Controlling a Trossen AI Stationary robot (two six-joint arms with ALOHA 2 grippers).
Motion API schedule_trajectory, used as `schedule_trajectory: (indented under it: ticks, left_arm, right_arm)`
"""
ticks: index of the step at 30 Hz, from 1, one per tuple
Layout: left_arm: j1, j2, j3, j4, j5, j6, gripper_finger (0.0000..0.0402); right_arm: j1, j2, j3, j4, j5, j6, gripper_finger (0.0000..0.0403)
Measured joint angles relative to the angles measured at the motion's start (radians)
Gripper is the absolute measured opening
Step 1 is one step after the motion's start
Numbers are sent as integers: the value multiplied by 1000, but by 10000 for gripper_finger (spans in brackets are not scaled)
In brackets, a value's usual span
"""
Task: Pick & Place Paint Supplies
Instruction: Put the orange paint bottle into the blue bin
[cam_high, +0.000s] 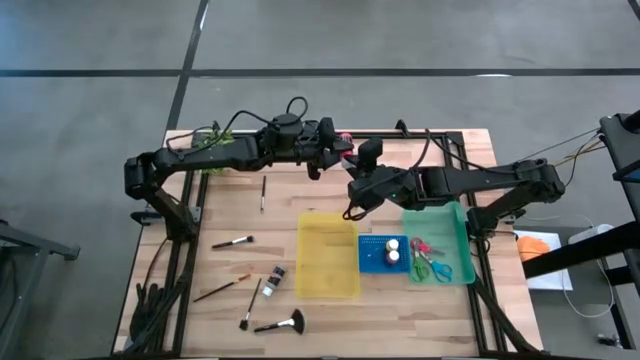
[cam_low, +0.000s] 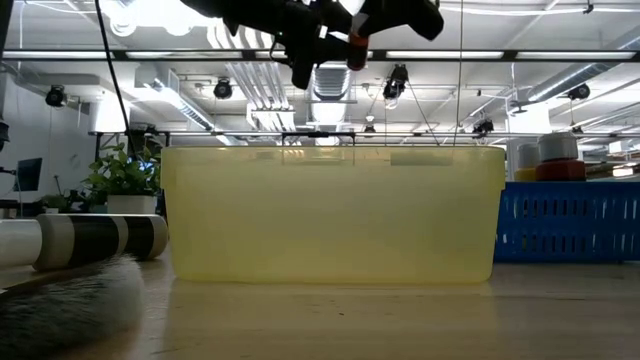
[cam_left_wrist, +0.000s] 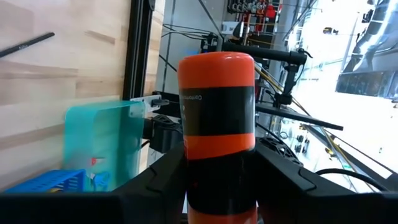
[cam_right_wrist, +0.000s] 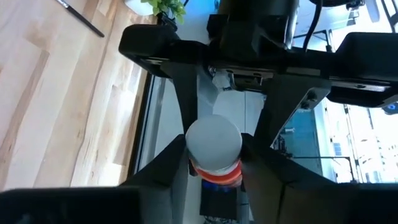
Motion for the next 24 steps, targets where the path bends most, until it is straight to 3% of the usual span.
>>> schedule_trajectory:
  ticks: [12, 24]
  left_arm:
    - [-2, 0, 0, 21, -24, 52, 171]
    - [45, -3, 0, 49, -55, 228, 303]
  right_arm:
    - [0, 0, 17, -2, -1, 14, 108]
    - [-1, -6, 17, -4, 25, 48, 108]
